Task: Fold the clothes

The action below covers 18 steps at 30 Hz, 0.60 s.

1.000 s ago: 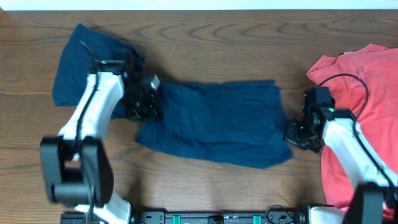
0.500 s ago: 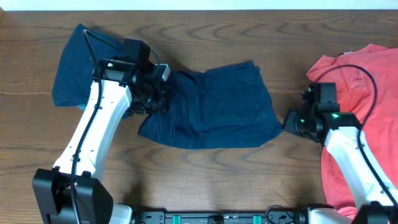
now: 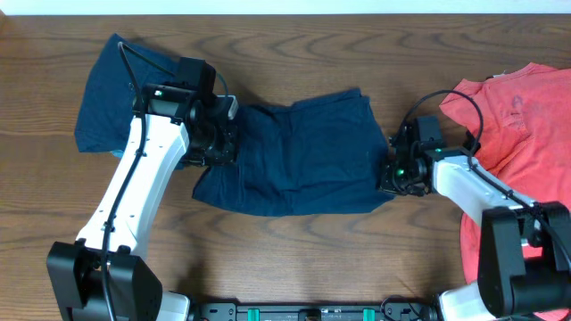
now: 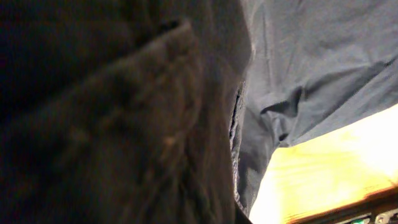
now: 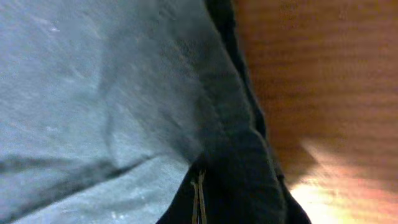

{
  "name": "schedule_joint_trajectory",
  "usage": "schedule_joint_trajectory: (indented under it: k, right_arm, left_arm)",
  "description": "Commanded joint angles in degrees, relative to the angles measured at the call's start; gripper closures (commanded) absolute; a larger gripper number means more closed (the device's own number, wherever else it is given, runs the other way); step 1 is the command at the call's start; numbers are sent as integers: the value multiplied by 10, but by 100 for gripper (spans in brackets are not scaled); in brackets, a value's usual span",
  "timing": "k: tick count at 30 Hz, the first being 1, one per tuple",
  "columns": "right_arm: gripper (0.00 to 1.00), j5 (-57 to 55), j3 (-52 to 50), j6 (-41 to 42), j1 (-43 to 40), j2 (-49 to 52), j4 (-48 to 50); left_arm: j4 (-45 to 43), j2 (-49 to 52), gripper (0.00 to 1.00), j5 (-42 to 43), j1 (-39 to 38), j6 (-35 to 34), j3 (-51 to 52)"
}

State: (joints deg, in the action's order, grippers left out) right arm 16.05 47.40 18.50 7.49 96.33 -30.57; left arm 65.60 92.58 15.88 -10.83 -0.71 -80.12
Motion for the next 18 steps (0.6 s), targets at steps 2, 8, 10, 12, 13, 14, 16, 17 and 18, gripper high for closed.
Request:
schedule_joint_trajectory:
  k: [2, 8, 10, 12, 13, 14, 16, 17, 18]
  right_arm:
    - [99, -13, 1, 81, 11, 13, -66]
    - [99, -50, 1, 107, 46, 13, -99]
    - [99, -51, 1, 107, 54, 13, -92]
    - [99, -52, 1, 112, 57, 13, -87]
    - [99, -51, 1, 113, 57, 13, -86]
    - [99, -52, 1, 113, 57, 13, -86]
    - [99, -54, 0, 113, 57, 13, -87]
    - [99, -55, 0, 113, 57, 13, -89]
    - [99, -56, 0, 112, 57, 13, -89]
  left_arm:
    - [19, -1, 94, -35, 16, -4, -5]
    - [18, -1, 94, -4, 35, -15, -5]
    - [14, -1, 94, 19, 34, -16, -5]
    - [9, -1, 94, 48, 34, -29, -5]
    - [3, -1, 94, 64, 33, -36, -5]
    - [-4, -1, 94, 82, 33, -43, -5]
    - [-25, -1, 94, 107, 29, -63, -5]
    - [-37, -1, 94, 112, 25, -83, -5]
    - [-48, -1, 94, 111, 20, -108, -5]
